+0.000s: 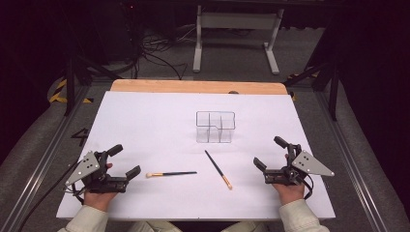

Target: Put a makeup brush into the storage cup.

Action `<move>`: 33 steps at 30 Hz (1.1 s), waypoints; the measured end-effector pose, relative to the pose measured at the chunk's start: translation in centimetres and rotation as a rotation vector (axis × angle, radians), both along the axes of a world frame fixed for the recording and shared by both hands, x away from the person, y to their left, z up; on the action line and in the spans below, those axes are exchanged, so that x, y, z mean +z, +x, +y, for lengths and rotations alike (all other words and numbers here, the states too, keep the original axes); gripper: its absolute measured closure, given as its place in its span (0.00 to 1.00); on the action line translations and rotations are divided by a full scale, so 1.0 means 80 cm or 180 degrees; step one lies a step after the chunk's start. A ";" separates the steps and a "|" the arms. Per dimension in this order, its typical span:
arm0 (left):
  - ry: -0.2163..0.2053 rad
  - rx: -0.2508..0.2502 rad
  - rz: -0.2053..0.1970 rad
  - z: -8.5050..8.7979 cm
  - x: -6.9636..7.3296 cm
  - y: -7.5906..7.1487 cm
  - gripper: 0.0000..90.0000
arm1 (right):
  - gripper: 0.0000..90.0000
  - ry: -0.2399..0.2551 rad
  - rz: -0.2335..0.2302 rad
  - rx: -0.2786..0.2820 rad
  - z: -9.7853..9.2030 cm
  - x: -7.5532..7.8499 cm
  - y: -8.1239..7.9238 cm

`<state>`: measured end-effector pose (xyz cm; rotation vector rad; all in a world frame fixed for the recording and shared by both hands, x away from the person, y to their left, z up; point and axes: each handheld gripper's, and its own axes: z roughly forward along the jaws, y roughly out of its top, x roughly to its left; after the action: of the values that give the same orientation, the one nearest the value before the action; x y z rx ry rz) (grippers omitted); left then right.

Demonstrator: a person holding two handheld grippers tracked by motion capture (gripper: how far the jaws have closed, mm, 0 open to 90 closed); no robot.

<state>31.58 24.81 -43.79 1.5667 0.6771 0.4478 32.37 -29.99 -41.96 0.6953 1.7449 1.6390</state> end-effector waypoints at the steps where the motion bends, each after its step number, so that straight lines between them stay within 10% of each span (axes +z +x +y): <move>1: 0.0000 0.0004 0.0001 0.001 0.000 0.000 0.00 | 0.00 -0.0004 0.0001 -0.0001 0.000 0.000 0.000; 33: 0.0000 0.0031 0.0029 0.001 0.001 0.003 0.00 | 0.00 0.0112 0.0197 0.0472 0.050 0.028 0.030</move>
<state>31.80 24.88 -43.74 1.5668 0.6918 0.4482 34.79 -26.01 -39.72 0.6526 1.8540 1.7683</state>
